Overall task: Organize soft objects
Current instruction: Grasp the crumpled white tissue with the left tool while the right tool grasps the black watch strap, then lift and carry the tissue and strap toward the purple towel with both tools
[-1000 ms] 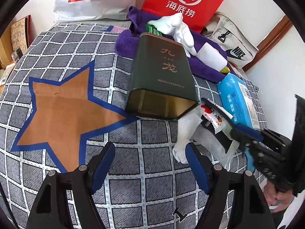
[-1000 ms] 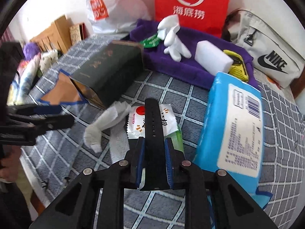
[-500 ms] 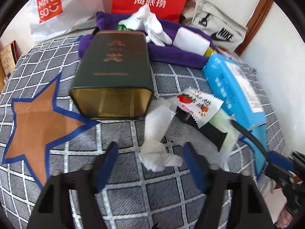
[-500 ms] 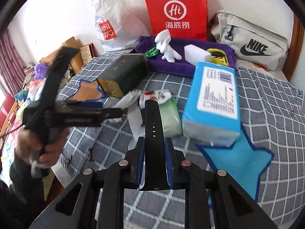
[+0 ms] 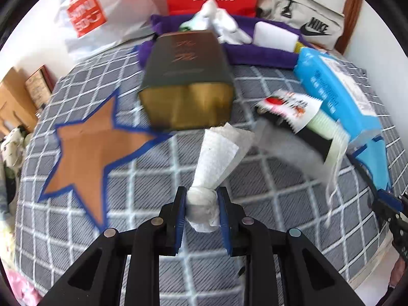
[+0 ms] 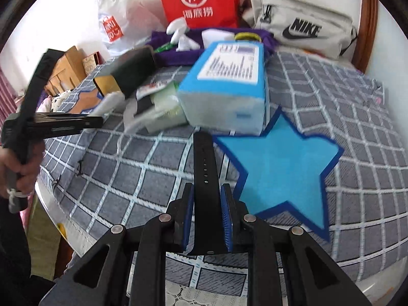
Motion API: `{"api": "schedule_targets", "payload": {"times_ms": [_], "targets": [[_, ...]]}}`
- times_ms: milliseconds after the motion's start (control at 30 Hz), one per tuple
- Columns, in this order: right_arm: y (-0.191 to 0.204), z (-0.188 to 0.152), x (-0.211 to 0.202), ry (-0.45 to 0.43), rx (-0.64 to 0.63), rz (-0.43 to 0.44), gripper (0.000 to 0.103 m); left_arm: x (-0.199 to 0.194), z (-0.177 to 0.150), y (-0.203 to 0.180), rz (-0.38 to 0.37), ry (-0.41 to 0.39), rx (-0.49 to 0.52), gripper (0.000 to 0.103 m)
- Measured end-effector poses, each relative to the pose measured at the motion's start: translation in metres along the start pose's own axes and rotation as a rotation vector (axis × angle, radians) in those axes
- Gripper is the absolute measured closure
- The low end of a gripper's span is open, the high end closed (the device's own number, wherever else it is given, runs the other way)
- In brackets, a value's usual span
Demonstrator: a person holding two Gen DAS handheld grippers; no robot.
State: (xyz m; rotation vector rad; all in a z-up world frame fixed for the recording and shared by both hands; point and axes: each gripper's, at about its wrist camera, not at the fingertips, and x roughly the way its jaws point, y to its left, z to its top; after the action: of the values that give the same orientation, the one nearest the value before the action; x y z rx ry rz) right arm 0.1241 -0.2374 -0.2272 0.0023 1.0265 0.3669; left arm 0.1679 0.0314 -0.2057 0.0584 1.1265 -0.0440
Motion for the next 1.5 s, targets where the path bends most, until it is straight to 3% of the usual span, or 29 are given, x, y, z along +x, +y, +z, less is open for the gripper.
{"api": "schedule_targets", "payload": {"times_ms": [67,133,200,300,367,467,500,567,833,1100,1500], "targets": [[-0.001,-0.003,0.004,-0.004,-0.003,0.012,0.08,-0.002,-0.006,0.006,0.005,0.015,-0.01,0.079],[-0.002,-0.002,0.008,-0.008,0.002,0.014,0.067,-0.003,-0.009,0.011,0.012,0.022,-0.018,0.077],[-0.005,0.0,0.011,-0.032,0.023,0.031,0.062,-0.003,-0.01,0.012,0.007,0.02,-0.02,0.077],[-0.006,0.004,0.015,-0.054,0.027,0.035,0.06,-0.001,-0.008,0.012,-0.005,0.013,-0.019,0.07],[0.0,0.005,0.017,-0.064,-0.004,0.006,0.06,0.002,-0.007,0.009,-0.02,0.007,-0.006,0.058],[0.009,0.003,0.02,-0.084,-0.054,-0.057,0.065,0.004,-0.008,0.006,-0.016,-0.017,-0.007,0.058],[0.01,0.002,0.02,-0.089,-0.06,-0.082,0.077,0.004,-0.008,0.007,-0.019,-0.023,-0.014,0.059],[0.007,0.004,0.019,-0.083,-0.045,-0.075,0.082,0.002,-0.007,0.007,-0.022,-0.024,-0.016,0.086],[0.002,0.007,-0.008,-0.094,0.005,-0.006,0.083,-0.024,-0.003,0.017,-0.051,-0.046,-0.062,0.086],[0.008,0.02,-0.049,-0.162,0.002,0.018,0.083,-0.054,0.01,0.024,-0.071,-0.096,-0.098,0.086],[0.006,0.07,-0.078,-0.239,0.006,0.015,0.083,-0.082,0.042,0.024,-0.098,-0.161,-0.107,0.086]]}}
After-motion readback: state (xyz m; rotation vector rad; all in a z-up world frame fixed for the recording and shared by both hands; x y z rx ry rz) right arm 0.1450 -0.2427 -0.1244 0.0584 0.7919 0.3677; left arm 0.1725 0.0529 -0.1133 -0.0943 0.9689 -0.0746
